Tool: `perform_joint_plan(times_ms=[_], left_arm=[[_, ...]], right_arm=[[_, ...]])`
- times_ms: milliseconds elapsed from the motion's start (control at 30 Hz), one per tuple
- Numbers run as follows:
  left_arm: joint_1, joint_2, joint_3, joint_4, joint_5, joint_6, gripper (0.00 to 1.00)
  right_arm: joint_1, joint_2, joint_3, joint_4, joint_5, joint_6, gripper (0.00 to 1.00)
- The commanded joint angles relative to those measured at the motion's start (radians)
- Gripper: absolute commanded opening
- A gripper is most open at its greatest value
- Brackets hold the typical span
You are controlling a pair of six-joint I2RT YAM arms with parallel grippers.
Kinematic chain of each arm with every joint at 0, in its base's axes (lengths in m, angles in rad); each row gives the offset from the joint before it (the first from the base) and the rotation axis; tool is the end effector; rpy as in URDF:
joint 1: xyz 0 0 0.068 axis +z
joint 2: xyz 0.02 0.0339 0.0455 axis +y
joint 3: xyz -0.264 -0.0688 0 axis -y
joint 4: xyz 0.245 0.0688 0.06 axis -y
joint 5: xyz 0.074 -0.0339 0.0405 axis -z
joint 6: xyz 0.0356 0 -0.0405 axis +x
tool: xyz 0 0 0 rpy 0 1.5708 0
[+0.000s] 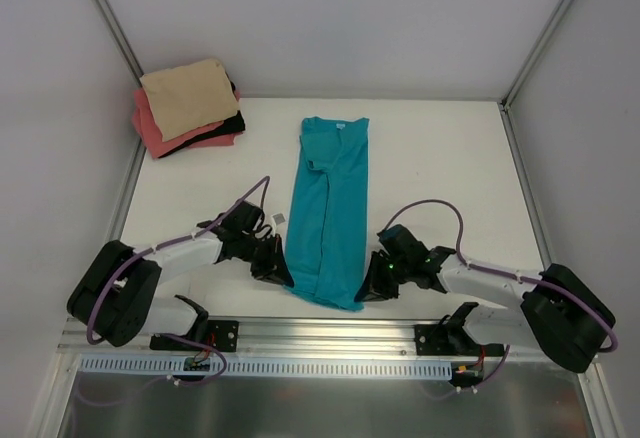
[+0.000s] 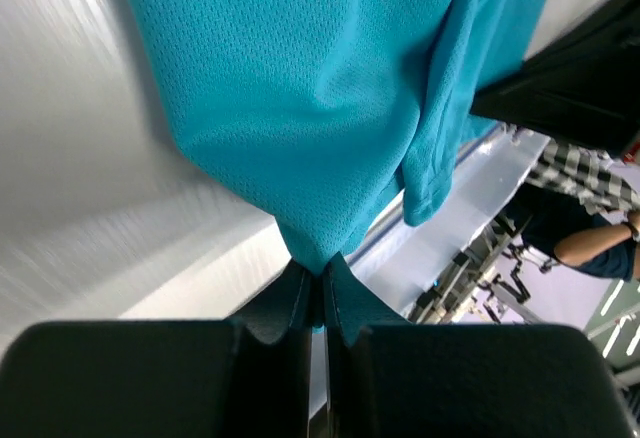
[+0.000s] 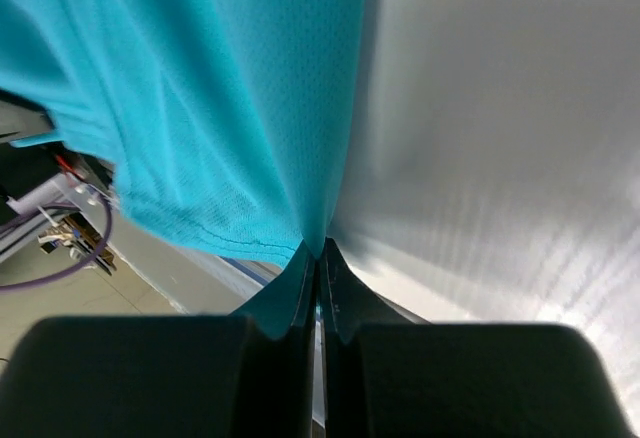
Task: Fold and stack the t-shirts
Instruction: Grab the bottom of the folded rectangular tshirt with both arms, then fold the folded rectangular tshirt in 1/3 of the way
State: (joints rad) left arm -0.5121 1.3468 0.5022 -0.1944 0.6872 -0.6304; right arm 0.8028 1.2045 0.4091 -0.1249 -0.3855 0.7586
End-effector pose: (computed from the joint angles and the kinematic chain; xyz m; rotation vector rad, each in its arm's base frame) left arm 0.1810 -0.1277 0.1401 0.1067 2.8078 -1.2536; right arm 0.1325 0.1565 0.1419 -0.2424 2.7525 1.0367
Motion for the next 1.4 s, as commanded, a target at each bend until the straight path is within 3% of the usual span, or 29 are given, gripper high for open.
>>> perform_joint_plan(times_ms=[0, 300, 600, 800, 1067, 1367], left_arm=[[-0.025, -0.069, -0.045, -0.022, 0.037, -0.041, 0.00], [-0.049, -0.169, -0.082, -0.030, 0.055, -0.114, 0.00], [-0.048, -0.049, 0.234, -0.157, 0.084, -0.046, 0.00], [-0.048, 0.001, 0.329, -0.183, 0.100, -0.029, 0.00], [-0.048, 0.067, 0.401, -0.194, 0.103, -0.011, 0.00], [0.058, 0.164, 0.528, -0.218, 0.089, 0.018, 0.00]], right_arm=[[0.038, -0.046, -0.045, -0.010, 0.023, 0.077, 0.01], [0.068, -0.065, -0.004, -0.071, 0.059, 0.085, 0.01], [0.049, 0.032, 0.344, -0.298, 0.056, -0.050, 0.01], [-0.033, 0.020, 0.460, -0.409, 0.036, -0.113, 0.00], [-0.195, 0.033, 0.490, -0.464, -0.016, -0.222, 0.00], [-0.330, 0.228, 0.626, -0.484, -0.110, -0.355, 0.00]])
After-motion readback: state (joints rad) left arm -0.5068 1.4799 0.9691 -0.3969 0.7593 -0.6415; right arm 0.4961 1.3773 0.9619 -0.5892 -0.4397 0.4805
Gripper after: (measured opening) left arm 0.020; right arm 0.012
